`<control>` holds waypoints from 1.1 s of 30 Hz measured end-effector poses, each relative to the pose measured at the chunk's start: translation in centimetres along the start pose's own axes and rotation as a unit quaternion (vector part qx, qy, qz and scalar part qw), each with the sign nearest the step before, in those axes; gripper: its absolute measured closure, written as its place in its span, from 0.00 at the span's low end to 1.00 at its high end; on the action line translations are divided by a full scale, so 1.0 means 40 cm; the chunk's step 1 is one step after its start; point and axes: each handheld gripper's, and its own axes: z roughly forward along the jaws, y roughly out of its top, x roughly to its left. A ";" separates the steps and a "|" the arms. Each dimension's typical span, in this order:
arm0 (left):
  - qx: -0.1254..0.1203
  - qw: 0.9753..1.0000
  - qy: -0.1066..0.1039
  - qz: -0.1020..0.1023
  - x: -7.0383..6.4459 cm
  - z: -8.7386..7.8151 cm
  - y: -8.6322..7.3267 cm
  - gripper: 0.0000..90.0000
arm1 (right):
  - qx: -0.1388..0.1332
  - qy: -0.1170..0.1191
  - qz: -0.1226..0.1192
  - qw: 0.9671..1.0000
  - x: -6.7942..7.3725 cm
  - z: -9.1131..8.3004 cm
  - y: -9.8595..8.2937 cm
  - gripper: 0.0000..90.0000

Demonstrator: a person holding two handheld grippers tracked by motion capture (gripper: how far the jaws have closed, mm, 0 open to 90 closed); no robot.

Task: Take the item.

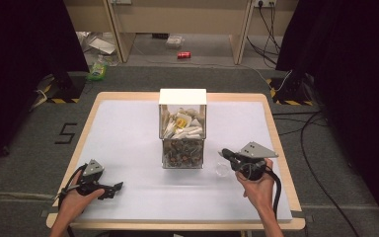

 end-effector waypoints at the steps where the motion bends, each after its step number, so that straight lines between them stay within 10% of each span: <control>1: 0.001 1.000 0.000 0.000 0.000 0.000 0.000 0.01 | 0.000 0.000 0.000 1.000 0.000 0.000 0.000 0.99; 33: 0.002 1.000 0.003 -0.001 -0.001 -0.001 0.000 0.00 | 0.017 -0.008 0.002 1.000 -0.015 0.030 -0.027 0.91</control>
